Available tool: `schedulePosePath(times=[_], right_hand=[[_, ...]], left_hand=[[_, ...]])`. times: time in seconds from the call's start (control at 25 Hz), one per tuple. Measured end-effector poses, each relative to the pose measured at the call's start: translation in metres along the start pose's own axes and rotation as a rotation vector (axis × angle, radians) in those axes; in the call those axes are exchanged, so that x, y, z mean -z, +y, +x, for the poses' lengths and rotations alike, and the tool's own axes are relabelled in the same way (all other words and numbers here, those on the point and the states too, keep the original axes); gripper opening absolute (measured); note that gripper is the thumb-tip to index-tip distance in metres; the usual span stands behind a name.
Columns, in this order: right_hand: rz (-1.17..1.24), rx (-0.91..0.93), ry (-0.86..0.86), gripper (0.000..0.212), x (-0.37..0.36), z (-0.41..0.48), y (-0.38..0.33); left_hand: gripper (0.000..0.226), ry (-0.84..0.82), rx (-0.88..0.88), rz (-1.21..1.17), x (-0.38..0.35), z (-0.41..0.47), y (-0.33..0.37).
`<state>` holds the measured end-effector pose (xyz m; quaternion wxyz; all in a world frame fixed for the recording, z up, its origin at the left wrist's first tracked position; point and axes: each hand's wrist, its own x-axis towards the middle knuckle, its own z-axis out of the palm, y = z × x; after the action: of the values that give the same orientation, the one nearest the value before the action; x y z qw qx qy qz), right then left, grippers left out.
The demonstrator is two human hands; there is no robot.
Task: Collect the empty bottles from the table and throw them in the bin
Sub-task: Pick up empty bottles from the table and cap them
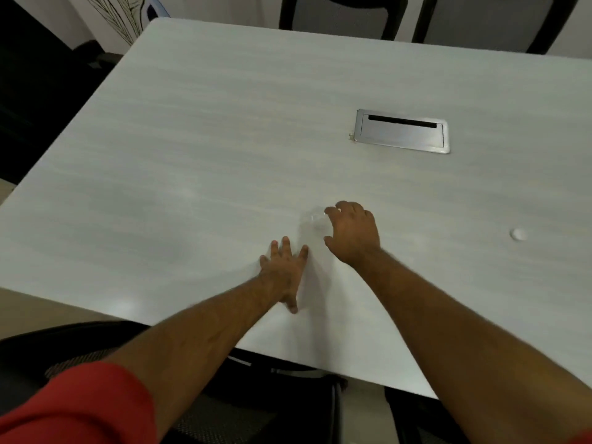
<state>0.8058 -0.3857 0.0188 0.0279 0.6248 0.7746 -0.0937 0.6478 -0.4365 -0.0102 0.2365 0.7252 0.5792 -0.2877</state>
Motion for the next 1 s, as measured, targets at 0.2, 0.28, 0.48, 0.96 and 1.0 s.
schedulePosePath(times=[0.2, 0.28, 0.48, 0.96, 1.0], right_hand=[[-0.095, -0.020, -0.120, 0.046, -0.011, 0.024, 0.023], [0.092, -0.084, -0.163, 0.047, -0.013, 0.014, 0.034], [0.826, -0.438, -0.075, 0.058, 0.003, -0.043, 0.090], [1.256, -0.953, 0.238, 0.061, 0.003, -0.206, 0.379], [1.264, -0.936, 0.237, 0.065, 0.001, -0.211, 0.391]], left_hand=[[0.148, -0.110, 0.148, 0.027, 0.015, 0.005, 0.031], [0.147, -0.138, 0.186, 0.067, 0.017, 0.003, 0.035], [0.080, 0.320, 0.103, 0.027, 0.041, 0.005, 0.083], [0.069, 0.460, -0.227, -0.179, 0.101, 0.110, 0.431], [0.069, 0.440, -0.229, -0.138, 0.102, 0.117, 0.445]])
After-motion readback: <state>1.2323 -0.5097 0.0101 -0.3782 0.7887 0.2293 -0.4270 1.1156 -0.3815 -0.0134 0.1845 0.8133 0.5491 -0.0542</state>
